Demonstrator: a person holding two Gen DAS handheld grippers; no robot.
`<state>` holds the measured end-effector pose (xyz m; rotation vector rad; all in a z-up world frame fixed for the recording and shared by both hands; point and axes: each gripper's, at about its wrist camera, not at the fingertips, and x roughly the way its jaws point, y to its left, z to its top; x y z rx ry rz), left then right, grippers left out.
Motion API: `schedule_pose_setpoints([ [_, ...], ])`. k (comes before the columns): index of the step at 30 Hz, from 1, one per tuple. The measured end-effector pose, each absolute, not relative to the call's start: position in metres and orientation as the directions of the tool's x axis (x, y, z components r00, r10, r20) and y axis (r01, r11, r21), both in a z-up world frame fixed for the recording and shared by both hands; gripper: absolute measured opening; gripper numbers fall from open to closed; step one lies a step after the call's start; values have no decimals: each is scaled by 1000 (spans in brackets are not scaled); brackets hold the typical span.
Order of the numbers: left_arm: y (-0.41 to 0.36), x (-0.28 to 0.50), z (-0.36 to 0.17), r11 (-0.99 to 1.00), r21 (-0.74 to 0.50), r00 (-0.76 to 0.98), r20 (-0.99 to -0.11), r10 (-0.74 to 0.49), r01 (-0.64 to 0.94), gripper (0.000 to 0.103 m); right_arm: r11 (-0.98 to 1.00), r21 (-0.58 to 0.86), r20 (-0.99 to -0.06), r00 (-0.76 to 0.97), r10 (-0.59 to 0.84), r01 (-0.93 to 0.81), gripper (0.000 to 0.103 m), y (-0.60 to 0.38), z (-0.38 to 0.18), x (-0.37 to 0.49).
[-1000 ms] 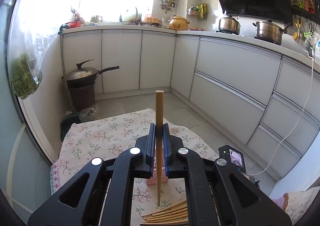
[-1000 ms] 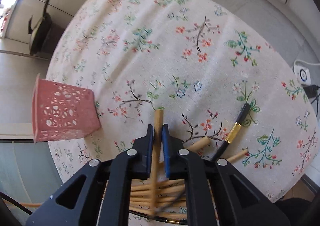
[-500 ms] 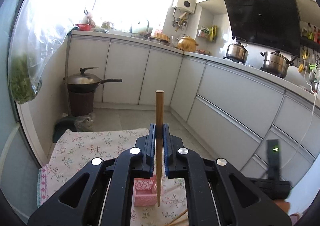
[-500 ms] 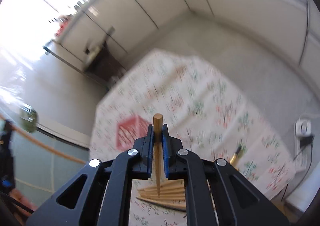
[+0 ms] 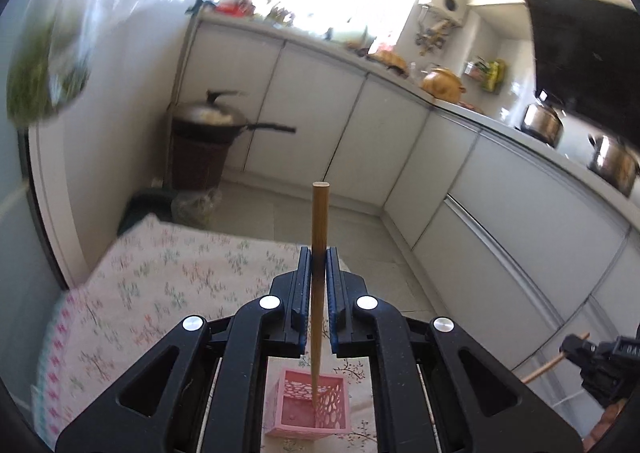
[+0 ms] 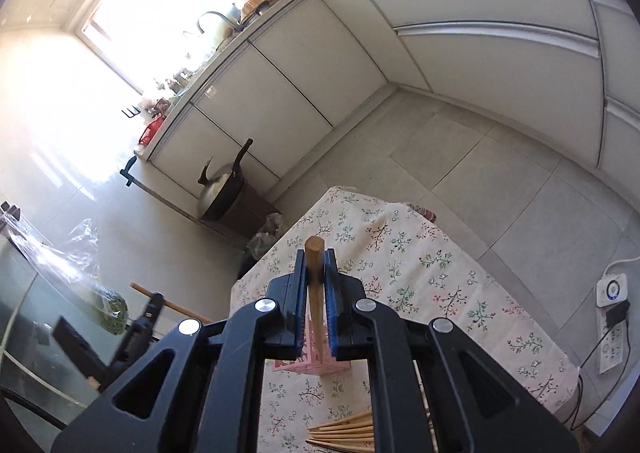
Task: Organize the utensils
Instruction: 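Carry both sticks over the pink holder and open both grippers to drop them in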
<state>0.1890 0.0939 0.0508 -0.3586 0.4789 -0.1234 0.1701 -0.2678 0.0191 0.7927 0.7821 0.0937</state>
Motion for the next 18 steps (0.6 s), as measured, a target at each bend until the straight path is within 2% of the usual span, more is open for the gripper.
schedule_pose_setpoints([
  [2,107,194,34,916,-401,870,-454,-191,-8,8,708,677,-592,722,358,204,8,-267,18,171],
  [6,123,196,23,882,-472,847,-468,-253,2,24,699,689,-575,734,362,194,8,-264,22,170],
  [18,147,148,59,849,-527,889,-395,-231,-13,29,722,669,-572,743,347,177,8,-237,32,201],
])
